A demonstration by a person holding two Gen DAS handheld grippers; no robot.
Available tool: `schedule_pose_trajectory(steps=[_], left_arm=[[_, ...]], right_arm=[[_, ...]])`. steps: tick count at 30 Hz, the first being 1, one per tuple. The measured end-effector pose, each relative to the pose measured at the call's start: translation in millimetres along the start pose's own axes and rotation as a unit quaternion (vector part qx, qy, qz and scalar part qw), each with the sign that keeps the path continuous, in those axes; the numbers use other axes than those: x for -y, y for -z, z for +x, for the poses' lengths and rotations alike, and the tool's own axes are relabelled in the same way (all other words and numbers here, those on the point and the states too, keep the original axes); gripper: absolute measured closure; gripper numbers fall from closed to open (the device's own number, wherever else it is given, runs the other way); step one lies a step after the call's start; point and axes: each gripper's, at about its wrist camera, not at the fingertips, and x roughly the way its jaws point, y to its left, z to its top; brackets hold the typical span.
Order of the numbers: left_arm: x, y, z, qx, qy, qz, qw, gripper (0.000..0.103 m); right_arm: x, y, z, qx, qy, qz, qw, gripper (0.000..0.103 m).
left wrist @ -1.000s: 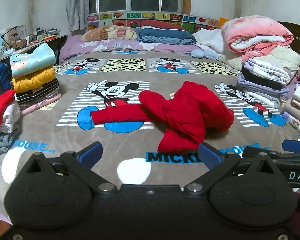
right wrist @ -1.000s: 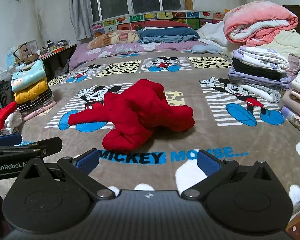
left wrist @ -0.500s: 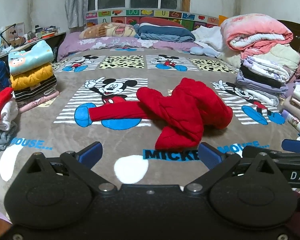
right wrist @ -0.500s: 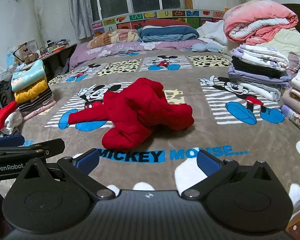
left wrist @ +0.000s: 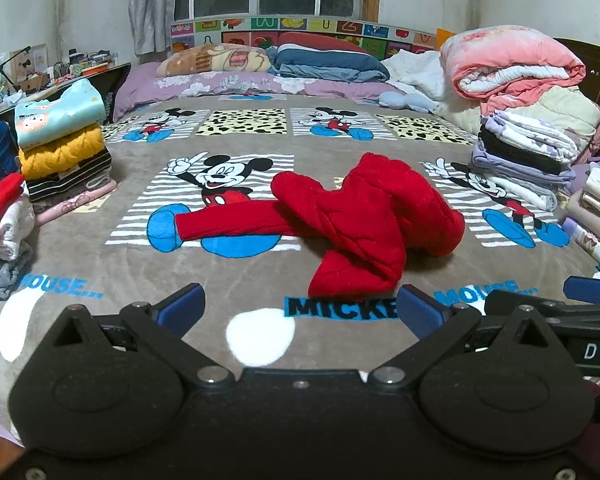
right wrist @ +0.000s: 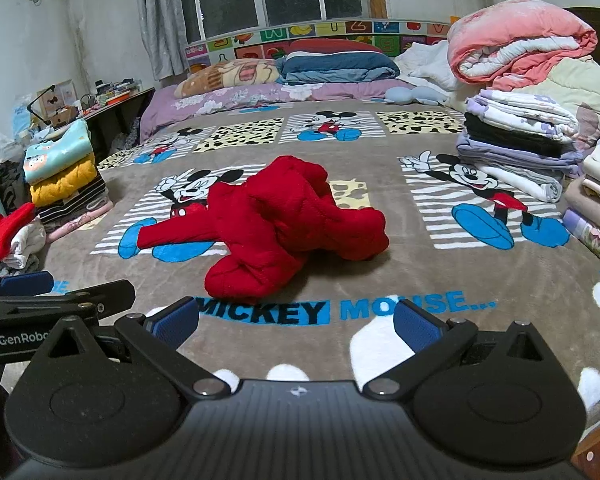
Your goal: Fold clothes
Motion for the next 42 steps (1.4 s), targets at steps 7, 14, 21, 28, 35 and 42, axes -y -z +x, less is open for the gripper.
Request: schedule_pose_trajectory(steps=[7,14,21,28,35,42], left_arm=[[0.4,0.4,0.6,0.000,0.000,0.001,1.0000,0.000],[-0.1,0.6,1.8,0.000,0.001,0.000,1.0000,0.000],[-0.8,0.6,2.7,-0.001,0.004,0.002,1.0000,0.000],[-0.4,0.0,3.6,0.000,0.004,-0.001,1.0000,0.000],[-4.2,-2.8,11.4,0.006,0.004,-0.008,0.9999,0.000],[-16.1,-2.4,28.0,0.000,0.024,-0.032,0.9992,0.000]], right_arm=[[-1.0,-0.1,0.4,0.000,-0.001,-0.001,1.000,0.000],[-2.0,-0.2,0.8,0.000,-0.002,-0.003,1.000,0.000],[-1.0,0.7,0.7,0.000,-0.002,-0.001,1.000,0.000],[0.1,-0.5,2.2,-0.001,-0.003,-0.002,1.000,0.000],[-1.0,-3.0,10.7,-0.005,-0.007,-0.001,1.000,0.000],[1.0,-5.7,26.7,-0.012,-0.012,0.001,1.000,0.000]])
